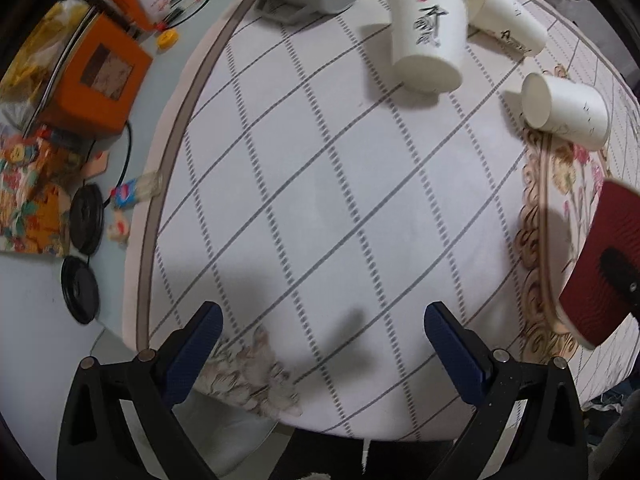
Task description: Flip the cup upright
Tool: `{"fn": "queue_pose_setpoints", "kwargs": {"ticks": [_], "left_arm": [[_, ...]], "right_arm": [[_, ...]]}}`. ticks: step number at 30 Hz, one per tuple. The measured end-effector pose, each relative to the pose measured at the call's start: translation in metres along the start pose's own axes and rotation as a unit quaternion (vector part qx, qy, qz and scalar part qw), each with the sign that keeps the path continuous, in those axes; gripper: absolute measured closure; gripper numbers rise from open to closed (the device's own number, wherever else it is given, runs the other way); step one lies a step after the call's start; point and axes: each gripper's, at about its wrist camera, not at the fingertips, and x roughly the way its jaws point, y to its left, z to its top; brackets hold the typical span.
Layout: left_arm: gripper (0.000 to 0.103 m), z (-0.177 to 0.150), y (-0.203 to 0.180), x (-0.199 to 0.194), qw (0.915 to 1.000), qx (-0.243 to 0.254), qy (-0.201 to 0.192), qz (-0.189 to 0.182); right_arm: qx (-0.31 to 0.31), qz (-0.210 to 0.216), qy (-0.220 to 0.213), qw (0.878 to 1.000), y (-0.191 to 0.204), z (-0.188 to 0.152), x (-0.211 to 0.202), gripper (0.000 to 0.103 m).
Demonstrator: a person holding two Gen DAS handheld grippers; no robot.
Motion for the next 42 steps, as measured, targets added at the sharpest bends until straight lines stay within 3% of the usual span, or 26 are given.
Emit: {"fn": "queue_pose_setpoints", "kwargs": {"ticks": [6, 9, 12, 19, 26, 29, 38, 42], "left_arm": [[0.0, 0.02, -0.023, 0.007, 0.9995, 0.02, -0.024, 0.006], [0.0, 0.024, -0.033, 0.014, 0.9989, 0.033, -0.03, 0.011], [0.0, 0.024, -0.039, 0.02, 0.9984, 0.045, -0.032, 0.016], [0.0, 0.01, -0.038, 0.022, 0.9972, 0.061, -0.039, 0.018], [0.0, -0.013, -0.028, 0.011, 0.9965, 0.066, -0.05, 0.013], [0.0, -0.025, -0.029, 0.0, 0.996, 0.066, -0.059, 0.014], [0.0, -0.056, -0.032, -0.048, 0.9928, 0.059, -0.102, 0.02], [0.0, -0.067, -0.033, -0.076, 0.9894, 0.062, -0.13, 0.022]], "right_arm": [[0.008, -0.013, -0.145, 0.989, 0.006, 0.016, -0.007, 0.027], [0.0, -0.027, -0.198, 0.98, 0.015, 0.013, 0.003, 0.027], [-0.011, -0.041, -0.221, 0.974, 0.02, 0.005, 0.013, 0.027], [-0.037, -0.039, -0.227, 0.972, 0.02, -0.026, 0.018, 0.026], [-0.045, -0.035, -0.19, 0.98, 0.013, -0.043, 0.016, 0.025], [-0.047, -0.043, -0.175, 0.983, 0.011, -0.046, 0.012, 0.019], [-0.055, -0.061, -0.168, 0.982, 0.004, -0.061, -0.032, 0.001], [-0.062, -0.084, -0.169, 0.98, -0.002, -0.072, -0.064, 0.001]]}}
